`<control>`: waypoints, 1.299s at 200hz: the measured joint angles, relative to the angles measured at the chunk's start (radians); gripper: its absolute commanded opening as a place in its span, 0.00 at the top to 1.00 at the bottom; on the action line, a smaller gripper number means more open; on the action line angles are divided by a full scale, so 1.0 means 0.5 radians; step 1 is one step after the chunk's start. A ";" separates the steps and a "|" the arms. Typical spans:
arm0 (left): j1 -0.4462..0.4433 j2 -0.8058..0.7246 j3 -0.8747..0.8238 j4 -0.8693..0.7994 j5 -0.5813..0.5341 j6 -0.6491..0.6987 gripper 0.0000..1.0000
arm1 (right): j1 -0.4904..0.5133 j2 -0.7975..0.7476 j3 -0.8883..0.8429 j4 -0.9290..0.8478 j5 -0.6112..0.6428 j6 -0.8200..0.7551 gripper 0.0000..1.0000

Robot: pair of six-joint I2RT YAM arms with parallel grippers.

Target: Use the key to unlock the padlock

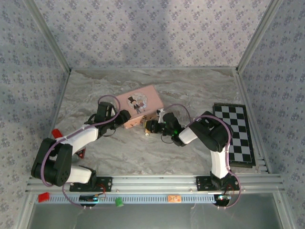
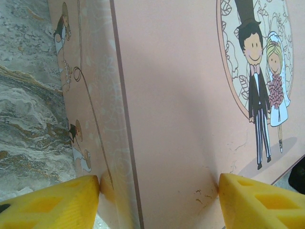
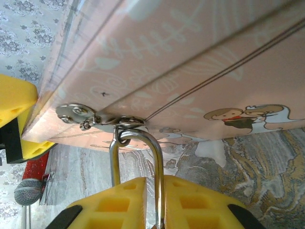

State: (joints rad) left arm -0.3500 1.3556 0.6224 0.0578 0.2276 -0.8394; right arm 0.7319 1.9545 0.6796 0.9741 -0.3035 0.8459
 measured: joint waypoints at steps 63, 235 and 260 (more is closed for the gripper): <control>-0.011 -0.010 -0.011 0.014 -0.016 -0.008 0.33 | 0.013 0.000 0.018 -0.011 0.000 0.024 0.90; -0.037 -0.064 -0.055 0.009 -0.016 -0.037 0.33 | 0.026 0.072 0.102 -0.039 0.037 0.127 0.96; -0.038 -0.068 -0.060 0.007 -0.023 -0.038 0.33 | 0.034 0.071 0.089 -0.014 0.069 0.167 0.99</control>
State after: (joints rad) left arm -0.3691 1.3216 0.5926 0.0612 0.2161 -0.8585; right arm 0.7490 1.9900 0.7238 0.9672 -0.2691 0.9295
